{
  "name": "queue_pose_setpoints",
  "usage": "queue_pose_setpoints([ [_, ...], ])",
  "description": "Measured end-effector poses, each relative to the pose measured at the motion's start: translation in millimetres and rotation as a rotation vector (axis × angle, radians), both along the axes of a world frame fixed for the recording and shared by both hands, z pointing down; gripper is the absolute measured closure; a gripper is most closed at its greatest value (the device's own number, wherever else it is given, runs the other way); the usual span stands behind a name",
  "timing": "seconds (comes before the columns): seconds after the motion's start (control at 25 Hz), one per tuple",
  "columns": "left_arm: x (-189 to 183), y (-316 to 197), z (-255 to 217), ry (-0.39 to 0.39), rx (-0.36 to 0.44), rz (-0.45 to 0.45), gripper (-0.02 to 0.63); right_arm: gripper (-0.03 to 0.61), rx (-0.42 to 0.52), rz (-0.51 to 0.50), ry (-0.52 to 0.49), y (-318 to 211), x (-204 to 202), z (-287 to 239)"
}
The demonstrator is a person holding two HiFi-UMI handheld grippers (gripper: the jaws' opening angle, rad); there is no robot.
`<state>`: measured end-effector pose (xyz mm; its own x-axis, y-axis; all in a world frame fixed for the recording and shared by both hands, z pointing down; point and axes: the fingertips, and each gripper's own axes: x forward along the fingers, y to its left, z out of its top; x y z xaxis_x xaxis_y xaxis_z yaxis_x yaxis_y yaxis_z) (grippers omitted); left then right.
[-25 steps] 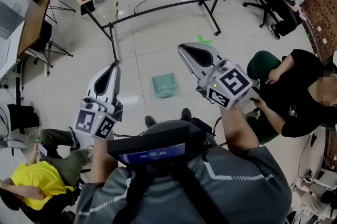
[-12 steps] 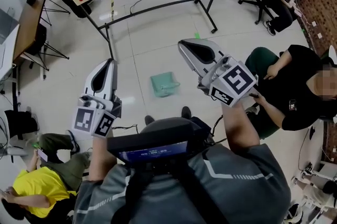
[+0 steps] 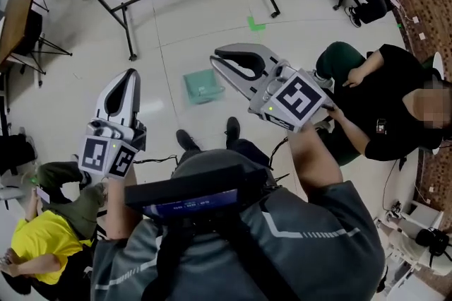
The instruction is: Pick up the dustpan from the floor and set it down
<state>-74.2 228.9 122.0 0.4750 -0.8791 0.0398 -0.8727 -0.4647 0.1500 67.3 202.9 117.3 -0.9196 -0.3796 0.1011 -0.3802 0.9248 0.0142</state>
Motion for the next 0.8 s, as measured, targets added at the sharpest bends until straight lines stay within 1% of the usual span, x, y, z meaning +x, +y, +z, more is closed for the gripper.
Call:
queue_pose_setpoints([
  [0.08,-1,1,26,0.009,-0.046,-0.005,0.578,0.471,-0.034,-0.055,0.055,4,-9,33],
  [0.16,-7,0,51,0.024,-0.08,-0.026,0.578,0.469,-0.076,-0.123,0.114,11,-19,69],
  [0.24,-18,-3,74,0.035,-0.097,-0.061,0.578,0.448,-0.113,-0.195,0.163,17,-30,103],
  [0.32,-25,-10,96,0.034,-0.104,-0.068,0.578,0.423,-0.125,-0.235,0.202,14,-39,135],
  [0.44,-25,-24,135,0.007,-0.105,-0.038,0.578,0.422,-0.136,-0.298,0.245,7,-48,180],
  [0.52,-21,-32,164,-0.013,-0.117,-0.01,0.578,0.391,-0.149,-0.345,0.285,6,-54,213],
  [0.56,-18,-33,180,-0.02,-0.13,0.005,0.578,0.376,-0.158,-0.357,0.308,6,-55,230],
  [0.76,-4,-49,265,-0.034,-0.217,0.04,0.578,0.371,-0.172,-0.397,0.424,-6,-54,316],
  [0.8,-2,-51,284,-0.035,-0.242,0.042,0.578,0.344,-0.181,-0.413,0.445,-7,-54,333],
])
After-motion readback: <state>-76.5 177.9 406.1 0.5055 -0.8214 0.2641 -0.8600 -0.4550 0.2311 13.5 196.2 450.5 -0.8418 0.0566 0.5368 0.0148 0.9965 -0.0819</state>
